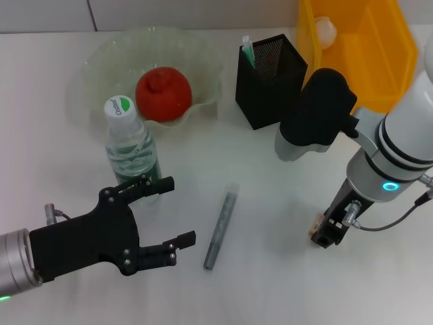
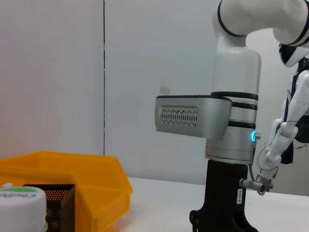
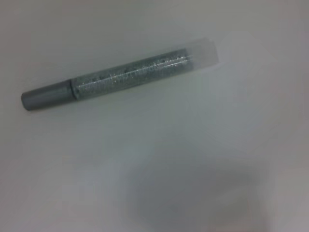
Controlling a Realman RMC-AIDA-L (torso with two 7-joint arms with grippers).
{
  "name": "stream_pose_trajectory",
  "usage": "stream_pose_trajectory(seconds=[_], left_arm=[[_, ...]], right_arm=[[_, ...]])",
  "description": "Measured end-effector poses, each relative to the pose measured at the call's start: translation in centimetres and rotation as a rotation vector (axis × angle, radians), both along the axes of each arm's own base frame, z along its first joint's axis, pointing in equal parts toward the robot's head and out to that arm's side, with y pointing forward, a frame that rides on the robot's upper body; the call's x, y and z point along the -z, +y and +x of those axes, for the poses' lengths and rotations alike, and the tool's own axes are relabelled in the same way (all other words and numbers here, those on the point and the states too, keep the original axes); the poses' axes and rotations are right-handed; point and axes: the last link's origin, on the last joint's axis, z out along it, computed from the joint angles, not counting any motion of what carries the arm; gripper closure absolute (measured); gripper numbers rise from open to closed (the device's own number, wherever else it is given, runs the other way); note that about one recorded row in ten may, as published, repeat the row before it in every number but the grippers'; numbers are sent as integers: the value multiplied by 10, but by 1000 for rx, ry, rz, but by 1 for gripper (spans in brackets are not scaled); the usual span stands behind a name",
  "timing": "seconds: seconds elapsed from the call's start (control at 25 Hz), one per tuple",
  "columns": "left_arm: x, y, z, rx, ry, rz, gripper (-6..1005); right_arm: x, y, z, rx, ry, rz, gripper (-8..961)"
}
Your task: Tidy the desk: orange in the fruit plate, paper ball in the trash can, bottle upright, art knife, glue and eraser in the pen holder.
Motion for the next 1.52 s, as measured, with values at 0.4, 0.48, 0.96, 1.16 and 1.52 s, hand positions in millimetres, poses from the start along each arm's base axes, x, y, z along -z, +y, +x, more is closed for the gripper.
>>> stream_pose_trajectory(seconds=[0.4, 0.48, 0.96, 1.16, 1.52], left_arm=[[0, 0, 0, -1, 0, 0, 138], [0, -1, 0, -2, 0, 0, 138], [1, -1, -1, -3, -1, 1, 139], [0, -1, -1, -3, -1, 2, 139], [-1, -2, -2, -5, 0, 5, 139]], right_arm=[[-23, 9, -18, -41, 114, 121, 552], [-45, 22, -27, -74, 195, 227, 552], [-89, 90, -43, -265, 481, 549, 543], [-63, 115, -34, -237, 455, 522, 526], [-60, 115, -38, -221, 453, 495, 495]])
